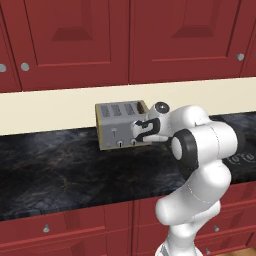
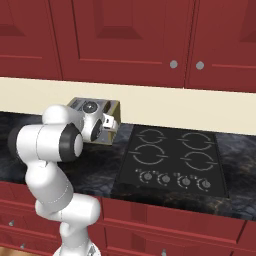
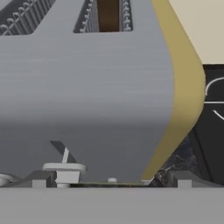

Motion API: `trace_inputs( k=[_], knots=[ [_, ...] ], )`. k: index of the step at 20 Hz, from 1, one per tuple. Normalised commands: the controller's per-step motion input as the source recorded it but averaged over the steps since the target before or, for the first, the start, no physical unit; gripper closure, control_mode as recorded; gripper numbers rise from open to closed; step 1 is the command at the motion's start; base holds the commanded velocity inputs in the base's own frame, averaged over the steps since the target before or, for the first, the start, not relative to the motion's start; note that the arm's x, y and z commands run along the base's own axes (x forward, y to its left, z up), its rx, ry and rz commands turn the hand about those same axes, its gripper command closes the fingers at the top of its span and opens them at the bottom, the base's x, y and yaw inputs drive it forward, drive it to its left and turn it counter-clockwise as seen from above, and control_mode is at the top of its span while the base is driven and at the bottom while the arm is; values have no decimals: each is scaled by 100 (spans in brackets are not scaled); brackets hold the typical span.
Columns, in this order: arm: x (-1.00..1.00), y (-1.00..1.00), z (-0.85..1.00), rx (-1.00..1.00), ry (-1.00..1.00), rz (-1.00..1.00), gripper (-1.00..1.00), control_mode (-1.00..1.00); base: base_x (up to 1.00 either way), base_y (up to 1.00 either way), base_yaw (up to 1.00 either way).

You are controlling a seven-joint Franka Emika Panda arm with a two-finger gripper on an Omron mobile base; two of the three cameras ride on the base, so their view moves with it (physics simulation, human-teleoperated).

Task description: Start the toaster. Once the lever pops up, take the bread to the plate on the dining counter.

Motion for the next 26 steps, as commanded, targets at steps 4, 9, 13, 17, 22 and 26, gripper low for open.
trace_inputs(
  k=[4, 9, 13, 17, 22, 26],
  knots=[
    [0, 0, -10, 0, 1, 0, -100, -100, 0, 0, 0],
    [0, 0, -11, 0, 0, 0, -100, -100, 0, 0, 0],
    [0, 0, -10, 0, 0, 0, -100, -100, 0, 0, 0],
    [0, 0, -9, 0, 0, 0, -100, -100, 0, 0, 0],
    [0, 0, -9, 0, 0, 0, -100, -100, 0, 0, 0],
    [0, 0, -9, 0, 0, 0, -100, -100, 0, 0, 0]
  ],
)
